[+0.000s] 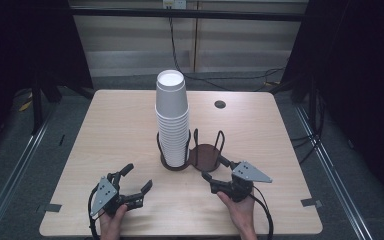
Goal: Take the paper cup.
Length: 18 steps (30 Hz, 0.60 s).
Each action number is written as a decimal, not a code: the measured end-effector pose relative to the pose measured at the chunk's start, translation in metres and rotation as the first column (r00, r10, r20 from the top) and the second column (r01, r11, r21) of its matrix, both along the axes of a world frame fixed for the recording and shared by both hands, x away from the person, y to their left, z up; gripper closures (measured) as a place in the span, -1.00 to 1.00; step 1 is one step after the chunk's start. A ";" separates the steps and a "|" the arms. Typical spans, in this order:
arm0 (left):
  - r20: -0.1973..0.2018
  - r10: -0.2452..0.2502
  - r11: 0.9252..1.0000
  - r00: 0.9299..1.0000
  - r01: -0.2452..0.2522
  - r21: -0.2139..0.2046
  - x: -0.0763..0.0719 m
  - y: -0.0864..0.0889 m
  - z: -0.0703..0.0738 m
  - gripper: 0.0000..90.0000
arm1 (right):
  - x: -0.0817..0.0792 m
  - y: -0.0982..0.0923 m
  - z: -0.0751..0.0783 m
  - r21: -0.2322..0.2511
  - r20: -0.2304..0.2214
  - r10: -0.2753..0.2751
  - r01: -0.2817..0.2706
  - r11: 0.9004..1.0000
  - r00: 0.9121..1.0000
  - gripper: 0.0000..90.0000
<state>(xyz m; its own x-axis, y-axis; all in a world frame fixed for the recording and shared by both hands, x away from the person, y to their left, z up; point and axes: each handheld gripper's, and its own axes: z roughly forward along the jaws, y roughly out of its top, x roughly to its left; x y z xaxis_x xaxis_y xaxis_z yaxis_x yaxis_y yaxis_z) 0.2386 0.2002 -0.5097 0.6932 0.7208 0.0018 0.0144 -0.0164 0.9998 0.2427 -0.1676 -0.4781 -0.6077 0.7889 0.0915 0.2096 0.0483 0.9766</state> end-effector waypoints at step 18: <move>-0.001 -0.005 1.000 1.000 0.005 -0.002 0.000 0.000 0.000 -0.65 | 0.009 0.019 0.036 -0.026 -0.042 0.107 -0.108 0.994 0.993 -0.48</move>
